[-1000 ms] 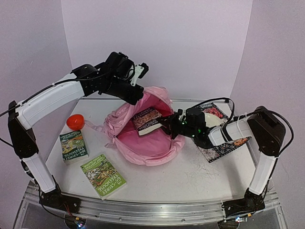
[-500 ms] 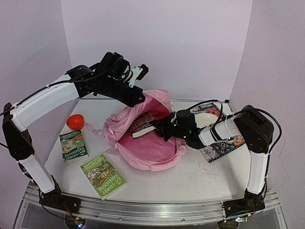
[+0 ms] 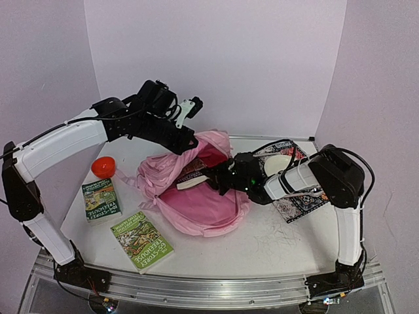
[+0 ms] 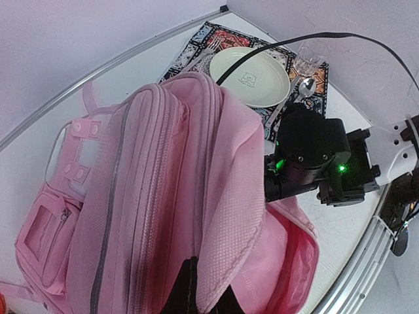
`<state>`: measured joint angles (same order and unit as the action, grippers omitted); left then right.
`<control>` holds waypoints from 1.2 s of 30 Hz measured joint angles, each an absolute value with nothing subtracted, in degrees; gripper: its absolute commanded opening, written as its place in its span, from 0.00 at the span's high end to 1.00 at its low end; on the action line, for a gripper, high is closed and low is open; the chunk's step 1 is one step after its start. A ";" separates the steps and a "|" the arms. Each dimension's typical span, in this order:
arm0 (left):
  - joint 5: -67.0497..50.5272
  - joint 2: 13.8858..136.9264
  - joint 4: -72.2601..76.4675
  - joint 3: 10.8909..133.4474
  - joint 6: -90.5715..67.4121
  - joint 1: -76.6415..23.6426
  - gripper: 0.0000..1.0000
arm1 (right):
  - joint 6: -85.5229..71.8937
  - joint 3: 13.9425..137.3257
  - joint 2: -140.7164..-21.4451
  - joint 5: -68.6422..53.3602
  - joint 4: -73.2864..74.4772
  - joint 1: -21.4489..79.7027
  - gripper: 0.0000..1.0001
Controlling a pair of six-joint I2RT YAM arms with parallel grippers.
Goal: Pack the student bag
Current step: Place the book in the largest pocket of the bag.
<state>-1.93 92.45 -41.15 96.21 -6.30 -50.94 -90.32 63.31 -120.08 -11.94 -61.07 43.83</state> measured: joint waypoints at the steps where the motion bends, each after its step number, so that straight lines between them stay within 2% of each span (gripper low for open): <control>1: -1.69 91.97 -40.59 95.21 -6.00 -50.94 1.00 | -90.32 63.47 -120.26 -11.94 -60.75 43.83 0.64; 6: -0.18 90.50 -38.45 91.57 -4.53 -51.05 1.00 | -89.23 63.59 -120.46 -10.77 -58.20 43.81 0.44; 10: 1.04 90.48 -36.98 90.49 -4.09 -51.38 1.00 | -87.53 63.57 -120.45 -9.72 -56.54 43.65 0.31; 14: 2.07 90.50 -36.20 90.28 -3.98 -51.42 1.00 | -85.67 63.26 -119.76 -9.35 -54.62 43.25 0.23; 29: 3.20 99.21 -29.71 92.14 -2.83 -48.66 1.00 | -74.66 56.80 -103.49 -6.47 -39.88 43.00 0.07; 33: 3.26 101.02 -28.93 92.13 -2.81 -48.57 0.91 | -68.66 55.02 -98.83 -6.09 -35.52 43.00 0.06; 36: 3.25 101.45 -28.84 91.97 -3.13 -48.44 0.78 | -63.34 54.36 -95.82 -5.87 -31.79 43.22 0.06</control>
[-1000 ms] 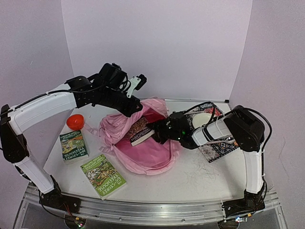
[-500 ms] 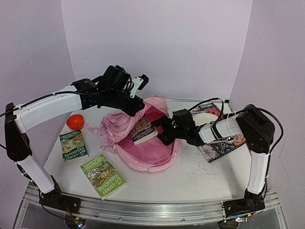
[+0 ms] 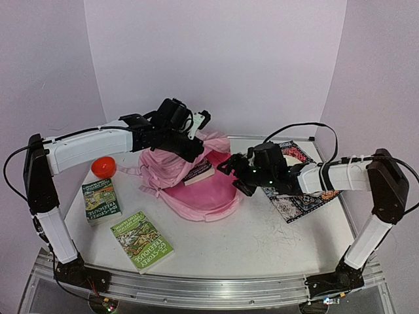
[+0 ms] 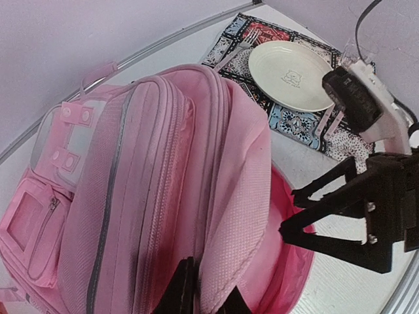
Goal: Pack the student bag
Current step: Place the book in the largest pocket of the bag, then place the largest pocket of the bag in the student bag.
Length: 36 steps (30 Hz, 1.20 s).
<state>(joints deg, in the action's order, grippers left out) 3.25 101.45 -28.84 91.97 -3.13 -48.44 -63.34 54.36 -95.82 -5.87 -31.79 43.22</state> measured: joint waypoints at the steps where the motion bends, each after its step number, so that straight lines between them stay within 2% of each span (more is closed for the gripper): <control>1: 3.24 101.47 -28.70 91.83 -3.26 -48.41 0.75 | -61.53 54.11 -94.91 -5.71 -30.65 43.35 0.06; 4: 3.18 101.46 -28.13 91.14 -4.13 -48.15 0.62 | -56.79 52.89 -92.68 -5.32 -28.29 44.44 0.05; 10: 2.86 101.43 -27.47 88.76 -6.76 -47.40 0.46 | -51.01 49.59 -91.18 -5.32 -25.83 48.28 0.05; 19: 2.77 95.23 -27.60 80.13 -13.49 -43.08 0.10 | -44.83 46.83 -86.03 -4.70 -21.98 50.63 0.05; 24: 3.25 86.92 -29.73 74.64 -17.35 -41.48 0.01 | -42.09 46.85 -85.38 -4.64 -21.20 52.84 0.05; 30: 3.79 73.98 -30.48 65.88 -24.15 -40.78 0.01 | -40.73 48.88 -87.27 -4.70 -20.35 56.70 0.05; 36: 4.18 66.06 -33.31 55.14 -33.08 -39.25 0.02 | -39.91 52.92 -89.87 -4.08 -18.27 58.74 0.05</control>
